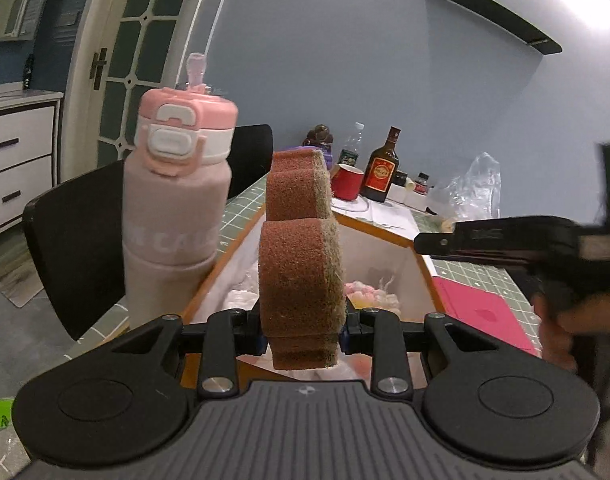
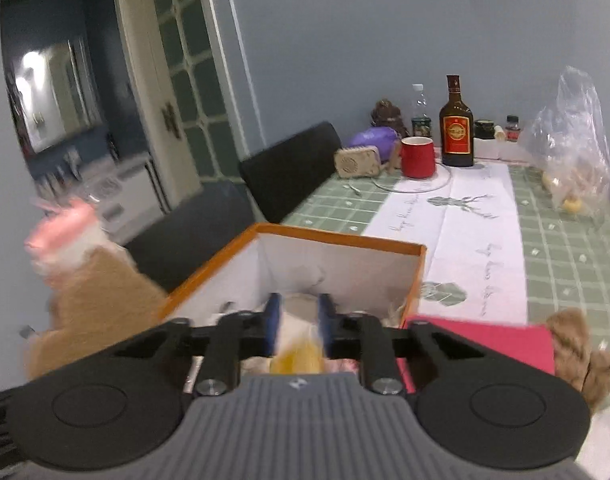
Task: Organize soft objects
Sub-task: 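Carry the sponge and bread package with both tools over the orange box, then open the right tool over the orange box while the left tool releases the sponge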
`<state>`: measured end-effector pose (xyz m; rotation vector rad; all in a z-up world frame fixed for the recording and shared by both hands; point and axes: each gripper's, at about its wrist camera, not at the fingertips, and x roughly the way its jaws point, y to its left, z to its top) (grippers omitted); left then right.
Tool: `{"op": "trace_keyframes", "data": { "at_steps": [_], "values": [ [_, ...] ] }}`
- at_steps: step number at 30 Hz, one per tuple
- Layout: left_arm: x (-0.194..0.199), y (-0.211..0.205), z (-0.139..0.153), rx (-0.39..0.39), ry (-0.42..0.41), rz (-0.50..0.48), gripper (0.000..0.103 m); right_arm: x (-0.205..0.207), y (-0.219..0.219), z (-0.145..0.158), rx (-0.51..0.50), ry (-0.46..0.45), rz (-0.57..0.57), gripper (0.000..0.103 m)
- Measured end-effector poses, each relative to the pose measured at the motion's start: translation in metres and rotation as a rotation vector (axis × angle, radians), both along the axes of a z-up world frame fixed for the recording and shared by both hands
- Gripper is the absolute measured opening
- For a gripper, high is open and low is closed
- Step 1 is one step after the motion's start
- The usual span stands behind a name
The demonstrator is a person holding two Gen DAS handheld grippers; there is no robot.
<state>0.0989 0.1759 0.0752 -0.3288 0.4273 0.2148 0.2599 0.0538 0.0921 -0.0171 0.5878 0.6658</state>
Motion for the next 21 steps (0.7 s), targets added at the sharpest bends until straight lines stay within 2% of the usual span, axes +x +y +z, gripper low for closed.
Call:
{"op": "trace_keyframes", "data": {
  "at_steps": [2, 11, 18, 21],
  "values": [
    [0.000, 0.004, -0.002, -0.001, 0.002, -0.001, 0.035, 0.001, 0.008, -0.004, -0.019, 0.001, 0.002, 0.008],
    [0.013, 0.004, -0.009, 0.041, 0.044, -0.063, 0.035, -0.015, -0.008, -0.011, 0.002, -0.017, 0.030, 0.011],
    [0.035, 0.012, 0.009, -0.028, 0.072, -0.222, 0.035, -0.030, -0.027, -0.012, 0.029, -0.023, 0.045, 0.012],
    [0.055, 0.015, 0.010, -0.025, 0.108, -0.212, 0.035, -0.038, -0.034, -0.010, 0.028, -0.037, 0.051, 0.011]
  ]
}}
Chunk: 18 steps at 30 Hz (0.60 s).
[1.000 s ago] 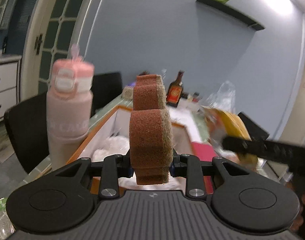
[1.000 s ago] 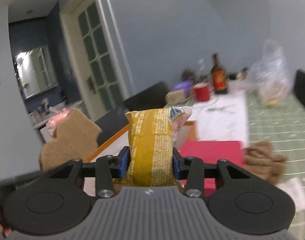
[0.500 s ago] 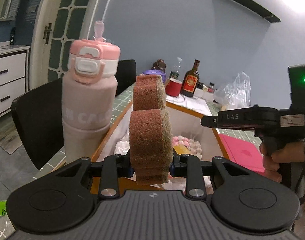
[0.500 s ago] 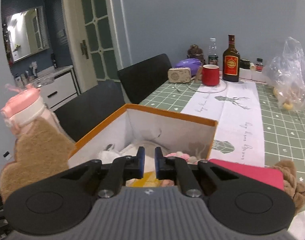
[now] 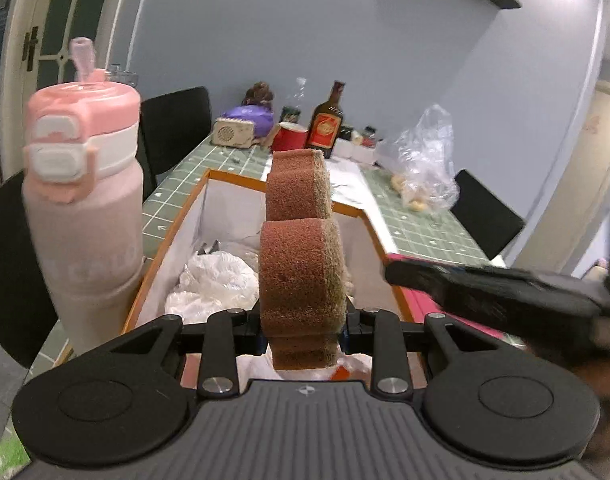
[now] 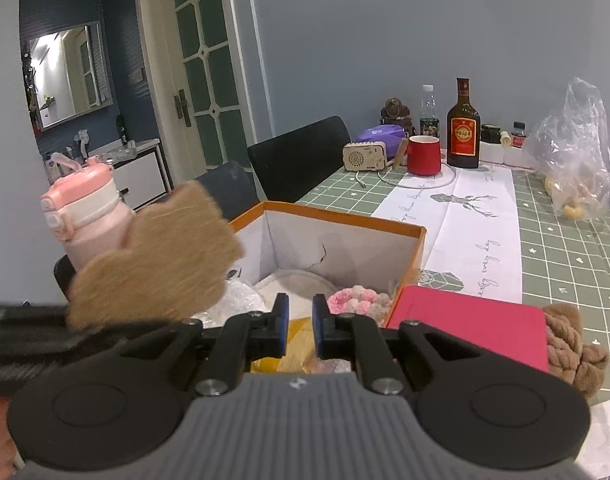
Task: Organize soft objects
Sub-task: 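Open the right tool over the orange box while the left tool releases the sponge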
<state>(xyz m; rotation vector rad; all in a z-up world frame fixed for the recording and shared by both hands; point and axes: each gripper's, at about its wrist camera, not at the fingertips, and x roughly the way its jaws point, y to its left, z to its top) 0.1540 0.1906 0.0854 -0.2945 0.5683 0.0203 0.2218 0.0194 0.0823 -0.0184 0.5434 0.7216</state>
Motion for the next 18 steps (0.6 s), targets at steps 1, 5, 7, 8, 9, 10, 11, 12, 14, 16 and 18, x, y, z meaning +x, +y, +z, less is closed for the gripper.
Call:
{"op": "trace_keyframes", "data": {
  "at_steps": [1, 5, 7, 8, 9, 10, 11, 12, 14, 16, 18],
  "values": [
    [0.007, 0.000, 0.000, 0.010, 0.006, 0.010, 0.035, -0.001, -0.001, 0.001, 0.000, -0.005, -0.001, 0.011],
    [0.027, 0.000, 0.003, 0.041, 0.009, 0.030, 0.035, -0.010, -0.009, 0.004, -0.009, -0.025, -0.009, 0.011],
    [0.036, -0.001, 0.001, 0.049, 0.017, 0.028, 0.035, -0.012, -0.014, 0.004, -0.015, -0.034, -0.015, 0.011],
    [0.038, 0.000, 0.000, 0.053, 0.023, 0.032, 0.038, -0.014, -0.016, 0.004, -0.016, -0.038, -0.017, 0.011],
    [0.041, 0.000, -0.002, 0.065, 0.034, 0.060, 0.056, -0.015, -0.019, 0.004, -0.015, -0.040, -0.021, 0.012],
    [0.044, -0.002, -0.004, 0.092, 0.052, 0.101, 0.071, -0.016, -0.021, 0.003, -0.018, -0.036, -0.023, 0.012],
    [0.046, -0.005, -0.005, 0.136, 0.063, 0.140, 0.097, -0.017, -0.024, 0.003, -0.017, -0.028, -0.026, 0.012],
    [0.044, -0.009, -0.006, 0.187, 0.043, 0.172, 0.099, -0.017, -0.029, 0.003, -0.007, -0.023, -0.032, 0.012],
    [0.032, -0.016, -0.008, 0.261, -0.034, 0.201, 0.100, -0.022, -0.036, 0.002, 0.012, -0.021, -0.034, 0.014],
    [0.024, -0.020, -0.007, 0.281, -0.053, 0.194, 0.100, -0.025, -0.042, 0.000, 0.020, -0.021, -0.039, 0.019],
    [0.018, -0.023, -0.004, 0.266, -0.033, 0.172, 0.100, -0.028, -0.046, -0.001, 0.020, -0.024, -0.047, 0.021]
  ]
}}
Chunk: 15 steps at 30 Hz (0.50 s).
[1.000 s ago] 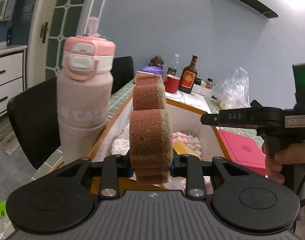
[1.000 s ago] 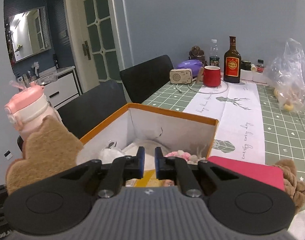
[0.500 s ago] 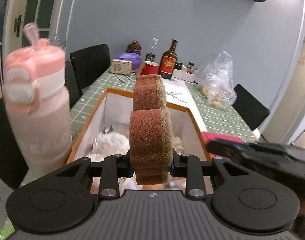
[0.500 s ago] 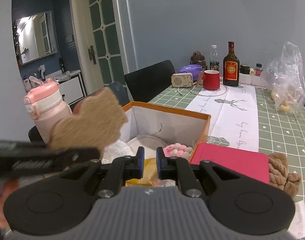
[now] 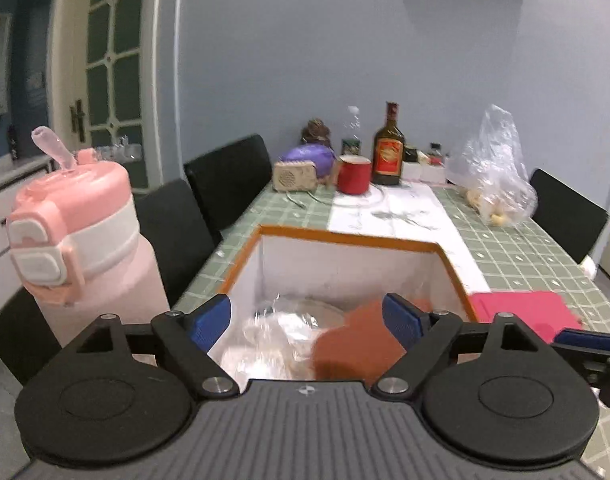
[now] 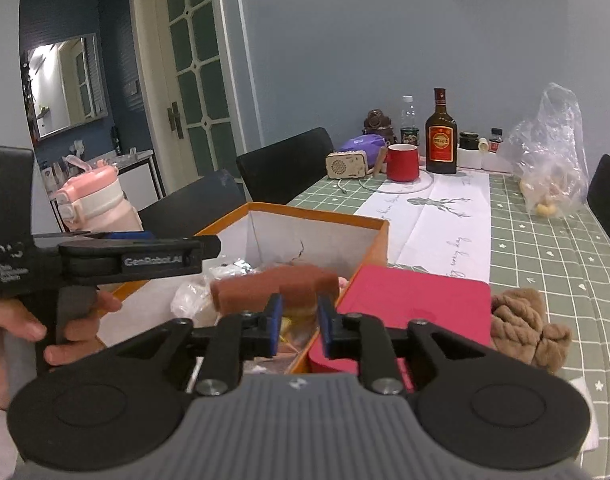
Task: Organize soft objects
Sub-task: 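Open the right tool over the orange box while the left tool releases the sponge, then move both open tools back over the table items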
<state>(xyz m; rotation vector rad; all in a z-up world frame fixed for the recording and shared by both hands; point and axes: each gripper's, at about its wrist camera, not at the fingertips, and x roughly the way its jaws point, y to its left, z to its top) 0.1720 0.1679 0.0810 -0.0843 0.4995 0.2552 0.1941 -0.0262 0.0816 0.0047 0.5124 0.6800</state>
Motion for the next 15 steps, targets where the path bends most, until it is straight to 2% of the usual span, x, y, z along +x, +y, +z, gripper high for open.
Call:
{"op": "trace_keyframes", "data": {
  "at_steps": [3, 8, 10, 11, 15],
  "values": [
    [-0.012, -0.007, 0.009, 0.009, -0.027, 0.013, 0.100, -0.003, -0.006, -0.001, 0.002, 0.001, -0.012, 0.023],
    [-0.020, -0.028, 0.029, 0.099, -0.072, -0.007, 0.100, -0.006, -0.016, 0.000, 0.004, -0.004, -0.029, 0.023],
    [-0.023, -0.036, 0.036, 0.118, -0.083, -0.017, 0.100, -0.007, -0.021, 0.003, 0.014, -0.008, -0.037, 0.027],
    [-0.026, -0.040, 0.040, 0.122, -0.106, -0.016, 0.100, -0.007, -0.023, 0.005, 0.020, -0.012, -0.044, 0.035],
    [-0.034, -0.057, 0.051, 0.178, -0.155, -0.009, 0.100, -0.010, -0.032, 0.017, 0.031, -0.037, -0.049, 0.036]
  ]
}}
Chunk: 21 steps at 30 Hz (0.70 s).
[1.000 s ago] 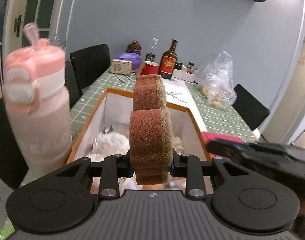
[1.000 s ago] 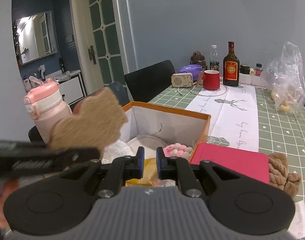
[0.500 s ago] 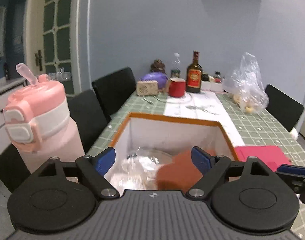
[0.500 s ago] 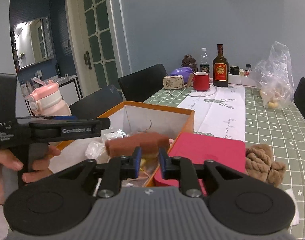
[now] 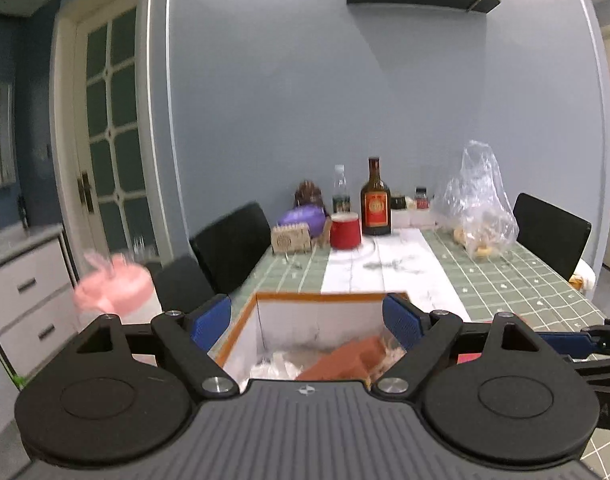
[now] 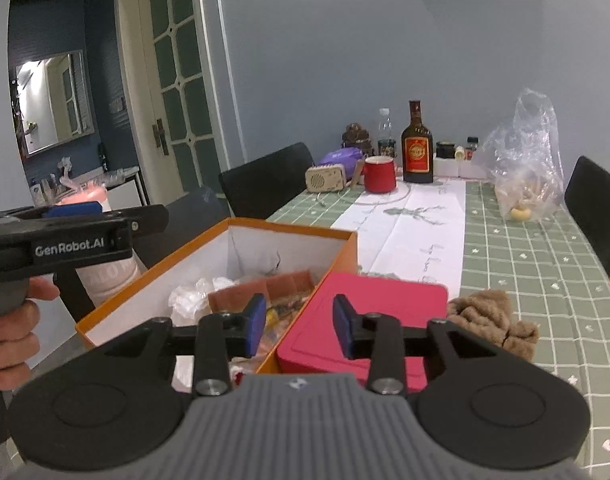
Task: Organize soft objects
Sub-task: 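Move both open tools back over the table items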
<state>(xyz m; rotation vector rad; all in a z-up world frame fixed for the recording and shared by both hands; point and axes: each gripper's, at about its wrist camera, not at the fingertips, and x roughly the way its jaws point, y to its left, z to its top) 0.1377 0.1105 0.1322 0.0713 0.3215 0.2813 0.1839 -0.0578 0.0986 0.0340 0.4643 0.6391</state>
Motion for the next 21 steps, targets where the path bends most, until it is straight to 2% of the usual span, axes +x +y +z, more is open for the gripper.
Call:
{"op": "trace_keyframes", "data": {
  "at_steps": [11, 14, 16, 17, 18, 21],
  "values": [
    [-0.009, -0.052, 0.012, 0.023, -0.025, -0.060, 0.100, -0.022, -0.052, 0.019, 0.045, -0.071, -0.054, 0.045],
    [-0.011, -0.070, 0.011, 0.022, -0.027, -0.075, 0.100, -0.024, -0.076, 0.017, 0.054, -0.094, -0.113, 0.053],
    [-0.014, -0.081, 0.010, 0.004, -0.033, -0.076, 0.100, -0.023, -0.093, 0.015, 0.066, -0.101, -0.158, 0.062],
    [-0.014, -0.084, 0.009, -0.011, -0.032, -0.078, 0.100, -0.021, -0.105, 0.012, 0.080, -0.100, -0.188, 0.073],
    [-0.014, -0.089, 0.008, -0.028, -0.030, -0.081, 0.100, -0.018, -0.115, 0.010, 0.090, -0.095, -0.217, 0.080],
    [-0.012, -0.104, 0.002, -0.068, -0.016, -0.110, 0.100, -0.010, -0.143, -0.002, 0.100, -0.061, -0.300, 0.085]
  ]
}}
